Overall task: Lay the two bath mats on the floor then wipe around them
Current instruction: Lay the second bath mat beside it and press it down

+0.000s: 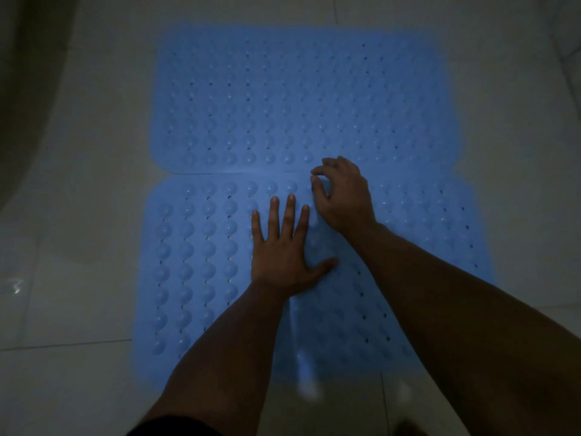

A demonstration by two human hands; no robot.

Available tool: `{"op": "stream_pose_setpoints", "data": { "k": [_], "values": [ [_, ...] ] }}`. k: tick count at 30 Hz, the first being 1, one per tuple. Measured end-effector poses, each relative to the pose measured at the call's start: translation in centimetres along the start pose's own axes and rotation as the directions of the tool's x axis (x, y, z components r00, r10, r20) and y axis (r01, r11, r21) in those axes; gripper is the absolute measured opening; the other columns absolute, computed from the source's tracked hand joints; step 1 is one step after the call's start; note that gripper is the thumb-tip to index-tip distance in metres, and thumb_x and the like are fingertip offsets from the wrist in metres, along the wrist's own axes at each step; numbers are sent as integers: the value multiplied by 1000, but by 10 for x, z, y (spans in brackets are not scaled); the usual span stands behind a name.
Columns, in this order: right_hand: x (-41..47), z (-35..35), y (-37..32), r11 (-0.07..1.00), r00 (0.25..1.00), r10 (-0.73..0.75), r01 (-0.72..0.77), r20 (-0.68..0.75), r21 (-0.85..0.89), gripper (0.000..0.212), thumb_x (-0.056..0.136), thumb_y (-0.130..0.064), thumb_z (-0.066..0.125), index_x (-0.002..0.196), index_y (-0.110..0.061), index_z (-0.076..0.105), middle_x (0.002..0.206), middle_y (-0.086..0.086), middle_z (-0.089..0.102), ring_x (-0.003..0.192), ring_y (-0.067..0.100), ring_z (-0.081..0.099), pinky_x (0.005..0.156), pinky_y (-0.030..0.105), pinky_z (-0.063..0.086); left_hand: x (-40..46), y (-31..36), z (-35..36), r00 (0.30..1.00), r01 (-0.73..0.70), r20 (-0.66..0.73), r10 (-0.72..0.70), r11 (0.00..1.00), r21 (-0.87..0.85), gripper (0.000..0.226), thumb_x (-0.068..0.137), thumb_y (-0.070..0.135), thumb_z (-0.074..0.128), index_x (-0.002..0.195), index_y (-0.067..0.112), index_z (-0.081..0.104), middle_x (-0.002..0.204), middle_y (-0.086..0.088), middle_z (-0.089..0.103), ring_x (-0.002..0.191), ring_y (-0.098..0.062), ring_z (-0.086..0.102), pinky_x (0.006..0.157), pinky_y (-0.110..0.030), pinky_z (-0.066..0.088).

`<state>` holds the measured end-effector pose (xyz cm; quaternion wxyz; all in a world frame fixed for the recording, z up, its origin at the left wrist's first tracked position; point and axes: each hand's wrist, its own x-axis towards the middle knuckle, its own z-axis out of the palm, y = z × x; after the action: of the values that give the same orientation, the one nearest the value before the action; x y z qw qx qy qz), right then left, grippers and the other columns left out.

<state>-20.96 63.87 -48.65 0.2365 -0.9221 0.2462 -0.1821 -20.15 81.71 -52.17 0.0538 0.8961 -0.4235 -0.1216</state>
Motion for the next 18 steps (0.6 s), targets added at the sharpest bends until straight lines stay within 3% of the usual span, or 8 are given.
{"op": "stream_pose_setpoints", "data": {
  "k": [4, 6, 8, 9, 11, 12, 15, 18],
  "values": [
    [-10, -32, -13, 996, 993, 51, -43, 102, -81, 30, 94, -36, 56, 111, -18, 73, 119, 6, 70, 115, 26, 61, 100, 36, 45, 10, 0, -22, 964, 37, 266, -11, 995, -94, 119, 74, 100, 21, 164, 29, -8, 169, -4, -27, 153, -31, -31, 120, -67, -15],
    [-15, -46, -25, 989, 978, 109, -89, 178, -119, 31, 96, -38, 56, 118, -20, 71, 123, 4, 68, 119, 27, 60, 102, 38, 45, 17, -3, -42, 929, 105, 369, -9, 965, -239, 103, 85, 89, 33, 165, 31, 6, 172, 0, -19, 157, -28, -23, 123, -61, -13],
    [-18, -49, -40, 983, 952, 156, -123, 264, -139, 33, 97, -37, 55, 123, -22, 68, 128, 5, 66, 122, 28, 58, 104, 40, 45, 17, -14, -60, 975, 149, 212, -60, 888, -435, 68, 96, 67, 45, 151, 27, 47, 167, -5, 32, 157, -29, 21, 124, -52, 17],
    [-22, -46, -48, 983, 942, 161, -125, 295, -136, 34, 97, -37, 54, 125, -22, 67, 130, 6, 65, 123, 29, 58, 105, 41, 44, 11, -22, -64, 993, 115, 44, -106, 871, -477, 54, 96, 56, 50, 137, 23, 62, 148, -9, 56, 144, -32, 44, 116, -49, 35],
    [-37, -34, -66, 987, 940, 136, -102, 314, -123, 37, 99, -37, 50, 129, -21, 64, 135, 6, 62, 128, 28, 55, 109, 43, 41, -4, -43, -63, 951, 39, -276, -142, 937, -348, 38, 89, 39, 57, 115, 17, 73, 118, -9, 73, 122, -38, 63, 100, -47, 51],
    [-45, -24, -73, 988, 934, 121, -82, 336, -128, 40, 100, -37, 47, 133, -20, 61, 140, 6, 58, 135, 27, 50, 114, 45, 37, -10, -55, -60, 927, 55, -344, -152, 960, -275, 36, 89, 36, 57, 113, 17, 74, 117, -8, 74, 123, -39, 63, 98, -48, 52],
    [-73, 17, -91, 981, 899, 79, 8, 431, -196, 55, 102, -38, 39, 152, -16, 40, 163, 9, 32, 155, 28, 18, 124, 55, 14, -19, -87, -57, 919, 166, -341, -198, 979, -122, 42, 92, 37, 50, 124, 18, 70, 134, -8, 68, 140, -37, 50, 106, -52, 44],
    [-97, 53, -103, 962, 904, -5, 120, 428, -243, 71, 100, -51, 31, 156, -8, 31, 167, 17, 18, 156, 32, 9, 122, 61, 12, -27, -117, -49, 937, 199, -291, -192, 980, -6, 49, 97, 39, 45, 139, 20, 60, 151, -9, 54, 152, -35, 32, 117, -57, 31]
  ]
}}
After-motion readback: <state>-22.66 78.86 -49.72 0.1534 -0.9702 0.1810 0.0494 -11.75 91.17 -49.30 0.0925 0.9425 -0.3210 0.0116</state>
